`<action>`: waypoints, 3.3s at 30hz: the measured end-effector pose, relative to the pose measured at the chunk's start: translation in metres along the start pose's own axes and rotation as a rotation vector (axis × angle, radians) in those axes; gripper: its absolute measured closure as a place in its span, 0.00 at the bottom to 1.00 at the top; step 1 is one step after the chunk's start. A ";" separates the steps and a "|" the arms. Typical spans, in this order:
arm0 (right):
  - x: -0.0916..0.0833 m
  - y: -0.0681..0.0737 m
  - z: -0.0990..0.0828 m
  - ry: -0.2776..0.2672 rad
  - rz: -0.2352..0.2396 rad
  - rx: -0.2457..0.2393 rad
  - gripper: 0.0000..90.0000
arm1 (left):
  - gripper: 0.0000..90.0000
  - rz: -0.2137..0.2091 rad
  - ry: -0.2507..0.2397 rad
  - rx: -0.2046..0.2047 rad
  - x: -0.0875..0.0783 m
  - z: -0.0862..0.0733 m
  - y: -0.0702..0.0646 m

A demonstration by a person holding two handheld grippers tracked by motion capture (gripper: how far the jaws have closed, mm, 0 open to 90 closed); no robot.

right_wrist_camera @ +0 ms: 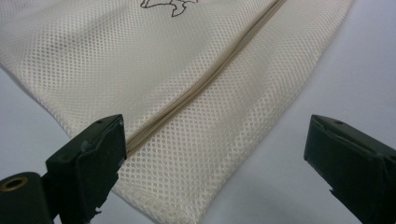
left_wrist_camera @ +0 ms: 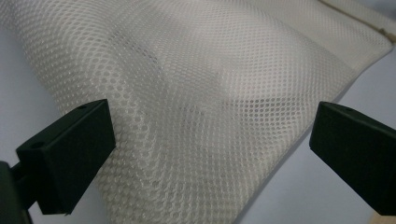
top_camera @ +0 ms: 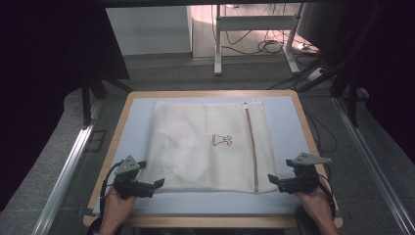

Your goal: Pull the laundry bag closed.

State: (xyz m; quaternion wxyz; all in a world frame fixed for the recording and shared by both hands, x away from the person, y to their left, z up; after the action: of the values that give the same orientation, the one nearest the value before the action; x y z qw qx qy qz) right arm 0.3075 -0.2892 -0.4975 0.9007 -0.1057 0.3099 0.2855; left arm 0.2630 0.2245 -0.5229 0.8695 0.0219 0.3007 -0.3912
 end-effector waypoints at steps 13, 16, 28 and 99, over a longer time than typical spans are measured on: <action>-0.003 0.011 -0.002 0.006 0.022 -0.097 0.06 | 0.00 0.046 0.041 0.050 0.005 0.001 -0.004; -0.003 0.011 -0.002 0.004 0.030 -0.095 0.05 | 0.00 0.053 0.041 0.051 0.003 0.001 -0.004; -0.005 0.009 -0.003 -0.010 0.055 -0.047 0.03 | 0.01 0.077 0.056 0.096 0.004 0.003 -0.011; 0.024 0.065 0.001 0.113 0.048 -0.426 0.47 | 0.01 0.082 0.080 0.111 0.010 0.004 -0.011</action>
State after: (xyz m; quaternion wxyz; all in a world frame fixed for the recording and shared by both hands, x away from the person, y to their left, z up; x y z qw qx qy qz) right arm 0.2853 -0.2250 -0.5126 0.8322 -0.3022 0.2950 0.3594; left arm 0.2625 0.2088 -0.5229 0.8696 0.0977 0.3118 -0.3702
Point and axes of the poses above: each handheld gripper's, and its own axes: x roughly forward along the jaws, z roughly out of its top, y roughly to its left, the point moved 1 cm from there along x, roughly forward along the jaws, and after that the axes turned 7 degrees about -z, right-handed, at the moved point
